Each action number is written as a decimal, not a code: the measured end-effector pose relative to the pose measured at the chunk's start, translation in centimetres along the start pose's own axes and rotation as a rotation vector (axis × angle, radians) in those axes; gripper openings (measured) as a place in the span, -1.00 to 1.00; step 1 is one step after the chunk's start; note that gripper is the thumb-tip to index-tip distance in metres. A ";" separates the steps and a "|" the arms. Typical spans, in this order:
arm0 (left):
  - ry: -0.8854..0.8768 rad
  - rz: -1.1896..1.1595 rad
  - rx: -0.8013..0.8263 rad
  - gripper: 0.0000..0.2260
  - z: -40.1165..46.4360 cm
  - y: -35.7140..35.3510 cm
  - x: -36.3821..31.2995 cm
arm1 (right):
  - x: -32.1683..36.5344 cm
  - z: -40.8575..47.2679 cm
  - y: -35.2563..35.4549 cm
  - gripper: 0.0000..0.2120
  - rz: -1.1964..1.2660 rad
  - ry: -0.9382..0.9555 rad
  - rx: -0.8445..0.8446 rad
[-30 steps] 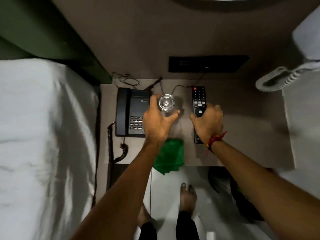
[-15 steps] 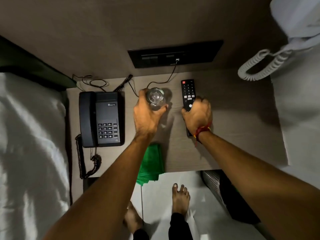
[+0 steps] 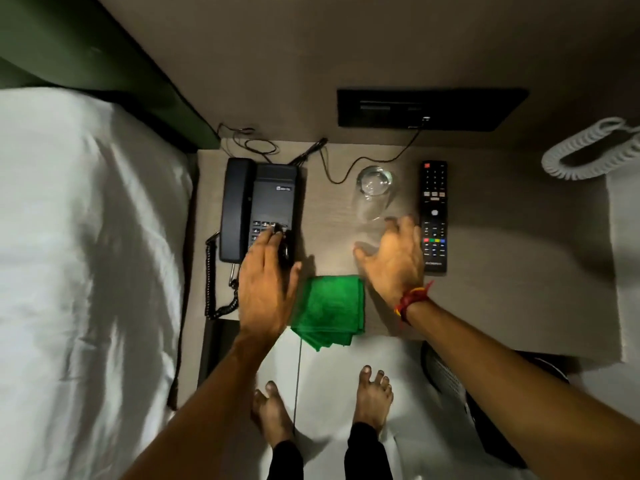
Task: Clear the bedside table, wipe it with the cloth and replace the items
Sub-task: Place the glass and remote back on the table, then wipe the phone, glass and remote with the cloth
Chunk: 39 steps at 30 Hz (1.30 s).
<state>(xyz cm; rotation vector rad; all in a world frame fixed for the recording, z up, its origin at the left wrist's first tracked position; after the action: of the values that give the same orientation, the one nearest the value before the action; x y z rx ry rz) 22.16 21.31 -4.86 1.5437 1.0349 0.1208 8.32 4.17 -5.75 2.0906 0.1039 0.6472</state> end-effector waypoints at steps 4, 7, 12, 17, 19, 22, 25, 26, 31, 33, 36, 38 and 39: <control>0.096 0.084 0.003 -0.40 -4.0 0.5 5.4 | 2.2 -2.6 -4.0 -0.35 -0.003 0.150 0.349; 0.229 0.067 0.089 -0.29 -5.2 0.4 7.9 | 3.3 -3.5 -4.9 -0.32 -0.255 0.218 0.425; 0.169 0.195 0.208 -0.28 -5.5 -0.5 9.5 | 4.4 -3.0 -5.1 -0.46 -0.310 0.186 0.574; 0.156 0.260 0.263 -0.28 -5.5 -0.2 10.6 | 8.5 -2.2 -1.5 -0.66 0.116 0.199 0.580; 0.138 0.277 0.279 -0.28 -5.6 0.1 11.0 | 11.3 -1.6 0.9 -0.65 0.201 0.218 0.326; 0.122 0.254 0.323 -0.29 -5.7 0.3 11.6 | 16.1 -0.4 2.6 -0.64 0.176 0.341 -0.073; 0.093 0.217 0.327 -0.31 -5.7 0.4 11.7 | 20.5 2.3 1.3 -0.58 0.114 0.490 -0.170; 0.084 0.203 0.318 -0.32 -5.8 0.3 11.8 | 21.5 3.3 0.1 -0.53 0.025 0.529 -0.165; 0.070 0.149 0.284 -0.33 -5.8 0.5 12.2 | 22.8 4.1 -6.4 -0.35 -0.543 0.667 0.099; 0.064 0.143 0.284 -0.34 -5.8 0.4 12.4 | 21.8 2.2 -8.0 -0.32 -0.568 0.706 0.174; 0.065 0.148 0.279 -0.34 -5.8 0.3 12.5 | 20.1 -1.0 -9.6 -0.39 -0.479 0.809 0.128; 0.068 0.151 0.277 -0.34 -5.8 0.2 12.6 | 19.2 -2.4 -10.3 -0.40 -0.418 0.870 0.133; 0.069 0.153 0.274 -0.34 -5.8 0.2 12.5 | 18.9 -2.8 -10.4 -0.43 -0.317 0.865 0.177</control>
<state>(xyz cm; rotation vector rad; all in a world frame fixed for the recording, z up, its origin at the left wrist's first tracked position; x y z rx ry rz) 26.25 33.90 -8.88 1.8792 1.0177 0.1433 24.96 18.13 -5.11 1.7545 0.9810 1.3270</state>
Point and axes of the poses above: each hand's wrist, its own z-axis towards the middle knuckle, its own y-axis out of the back of the hand, x = y × z, the point moved 2 cm from there along z, towards the middle knuckle, and after that the axes turned 12 degrees about x, right-handed, at the moved point
